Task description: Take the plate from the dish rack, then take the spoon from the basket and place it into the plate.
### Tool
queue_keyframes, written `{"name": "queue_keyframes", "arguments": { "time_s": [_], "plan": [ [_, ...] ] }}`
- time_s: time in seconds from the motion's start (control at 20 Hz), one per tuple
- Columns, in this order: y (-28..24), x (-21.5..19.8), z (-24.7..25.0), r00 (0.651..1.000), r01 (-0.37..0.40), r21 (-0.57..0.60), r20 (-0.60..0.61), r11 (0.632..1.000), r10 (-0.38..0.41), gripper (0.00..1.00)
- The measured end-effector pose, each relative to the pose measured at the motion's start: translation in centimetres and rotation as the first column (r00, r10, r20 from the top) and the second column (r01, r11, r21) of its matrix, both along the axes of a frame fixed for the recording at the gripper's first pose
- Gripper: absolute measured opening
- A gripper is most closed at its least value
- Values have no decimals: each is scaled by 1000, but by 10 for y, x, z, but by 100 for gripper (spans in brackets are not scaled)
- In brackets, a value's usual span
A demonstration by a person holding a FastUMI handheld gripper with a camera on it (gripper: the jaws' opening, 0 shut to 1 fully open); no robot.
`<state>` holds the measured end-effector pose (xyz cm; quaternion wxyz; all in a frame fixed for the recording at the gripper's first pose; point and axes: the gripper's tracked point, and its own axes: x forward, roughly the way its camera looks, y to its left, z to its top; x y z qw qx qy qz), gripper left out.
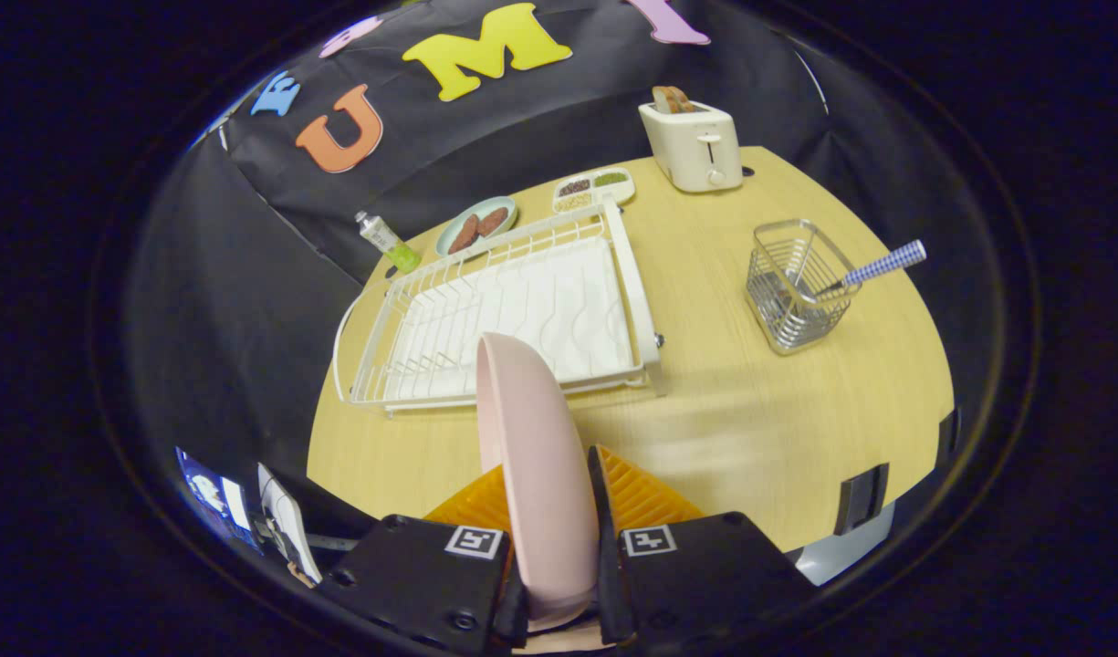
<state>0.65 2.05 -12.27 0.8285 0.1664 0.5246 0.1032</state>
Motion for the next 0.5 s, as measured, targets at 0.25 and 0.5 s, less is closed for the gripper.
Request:
{"name": "queue_keyframes", "arguments": {
  "time_s": [0.25,0.5],
  "plan": [
    [1,-1,-43,997,50,140,-61,989,-41,34],
    [5,2,-55,995,55,231,-98,971,-33,36]
  ]
}}
